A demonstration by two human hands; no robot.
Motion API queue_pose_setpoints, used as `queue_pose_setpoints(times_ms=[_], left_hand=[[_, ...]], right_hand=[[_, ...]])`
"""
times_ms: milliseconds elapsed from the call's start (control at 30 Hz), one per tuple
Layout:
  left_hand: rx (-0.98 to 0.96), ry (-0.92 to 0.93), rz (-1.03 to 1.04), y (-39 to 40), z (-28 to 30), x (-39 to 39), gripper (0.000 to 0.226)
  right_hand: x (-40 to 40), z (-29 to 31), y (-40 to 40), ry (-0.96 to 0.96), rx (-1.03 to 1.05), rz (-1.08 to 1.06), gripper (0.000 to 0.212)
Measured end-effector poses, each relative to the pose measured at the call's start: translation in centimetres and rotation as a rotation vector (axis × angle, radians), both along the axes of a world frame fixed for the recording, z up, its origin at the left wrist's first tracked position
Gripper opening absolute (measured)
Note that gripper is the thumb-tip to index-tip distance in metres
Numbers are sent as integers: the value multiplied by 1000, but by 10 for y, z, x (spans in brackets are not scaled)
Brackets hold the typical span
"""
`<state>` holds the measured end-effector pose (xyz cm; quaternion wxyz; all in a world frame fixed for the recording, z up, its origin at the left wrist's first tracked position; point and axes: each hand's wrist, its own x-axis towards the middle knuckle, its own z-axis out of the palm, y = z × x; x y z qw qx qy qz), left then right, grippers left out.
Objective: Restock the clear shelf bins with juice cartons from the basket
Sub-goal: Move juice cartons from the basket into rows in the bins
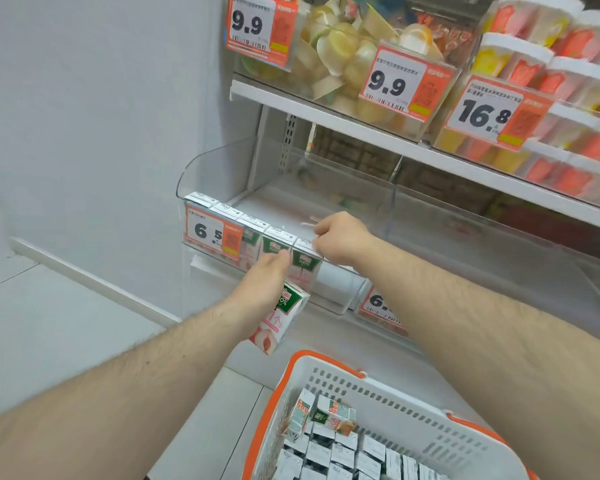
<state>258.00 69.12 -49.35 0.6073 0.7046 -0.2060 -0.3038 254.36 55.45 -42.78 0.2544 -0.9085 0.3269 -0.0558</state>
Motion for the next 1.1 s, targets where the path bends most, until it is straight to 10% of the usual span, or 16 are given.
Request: queue_pose_setpoints(times_ms=[200,400,533,700,1100], left_hand=[[-165,-6,105,5,6,-9,44],[-276,-82,153,5,5,-21,44],[-416,-109,108,3,8,-32,41],[-544,-252,-64,3,1,-23,39],[-283,-529,-241,-2,-11,-19,39]], right_hand=[[-73,-5,48,-632,70,-24,40],[-109,-29,71,-484,335,-1,46],[-113,-28,83,-341,184,4,67],[-121,-19,79,-394,-15,34,43],[-124,3,54,-451,54,7,42]])
